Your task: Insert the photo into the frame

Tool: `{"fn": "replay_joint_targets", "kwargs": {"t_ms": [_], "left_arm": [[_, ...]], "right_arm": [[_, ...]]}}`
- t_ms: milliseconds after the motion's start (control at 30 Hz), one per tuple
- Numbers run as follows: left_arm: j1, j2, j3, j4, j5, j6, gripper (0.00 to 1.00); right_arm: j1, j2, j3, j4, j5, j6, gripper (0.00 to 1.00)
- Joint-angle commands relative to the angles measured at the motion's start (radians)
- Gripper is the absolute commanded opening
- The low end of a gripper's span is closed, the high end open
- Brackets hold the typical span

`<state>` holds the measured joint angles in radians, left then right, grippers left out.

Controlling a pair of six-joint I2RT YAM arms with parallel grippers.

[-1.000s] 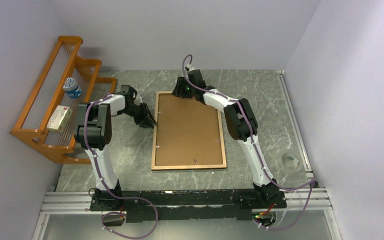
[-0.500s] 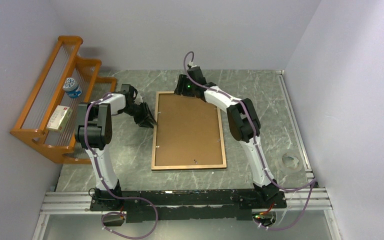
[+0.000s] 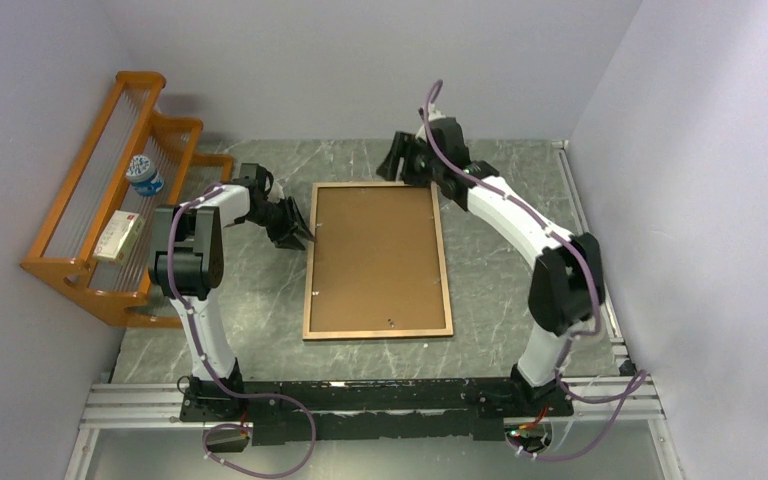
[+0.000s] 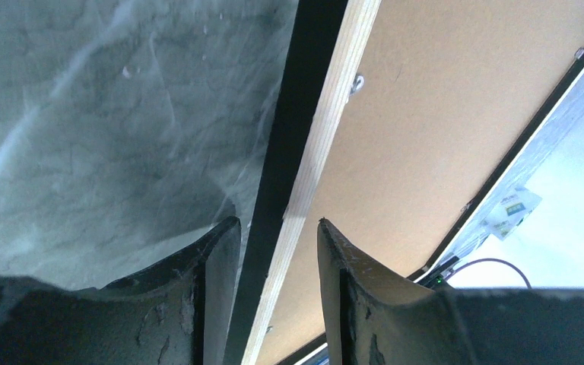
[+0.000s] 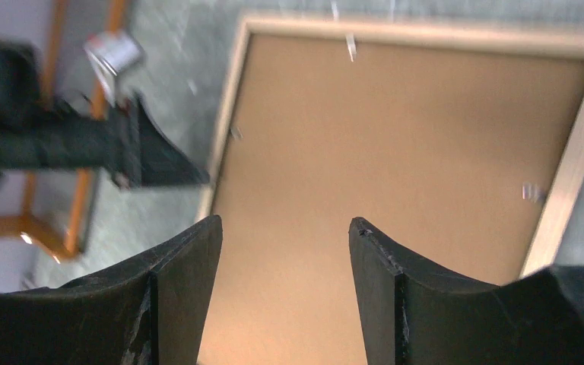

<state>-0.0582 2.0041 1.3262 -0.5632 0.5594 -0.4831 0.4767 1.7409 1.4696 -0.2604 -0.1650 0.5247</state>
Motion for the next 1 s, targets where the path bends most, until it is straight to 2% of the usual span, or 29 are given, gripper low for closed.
{"fn": "replay_joint_targets", "kwargs": {"t_ms": [0,100,267,400,533,667,967], "left_arm": [[0.003,-0.108,-0.067,0.047,-0.015,-0.005,0.46],[0.003,-0.157,-0.131,0.065,-0.024,-0.019,0.46],[0.003,-0.165,-0.174,0.082,0.027,-0.028,0.45],[0.003,-0.135,-0.177,0.075,0.1,-0.041,0.42],[0.003,-0.12,-0.188,0.081,0.13,-0.049,0.4],[0.003,-0.115,-0.188,0.075,0.114,-0.046,0.39],[0.003,-0.097,-0.183,0.07,0.112,-0.034,0.37]], "right_arm": [[0.043,-0.074,-0.181,-0.148,-0.014,-0.093,0.66],[0.119,-0.115,-0.27,-0.184,-0.076,-0.142,0.67],[0.19,-0.137,-0.412,-0.164,-0.191,-0.08,0.65],[0.244,-0.116,-0.444,-0.178,-0.243,-0.094,0.63],[0.261,-0.082,-0.476,-0.172,-0.308,-0.062,0.52],[0.271,-0.066,-0.493,-0.154,-0.305,-0.042,0.47],[0.283,-0.015,-0.493,-0.145,-0.29,-0.025,0.47]]}}
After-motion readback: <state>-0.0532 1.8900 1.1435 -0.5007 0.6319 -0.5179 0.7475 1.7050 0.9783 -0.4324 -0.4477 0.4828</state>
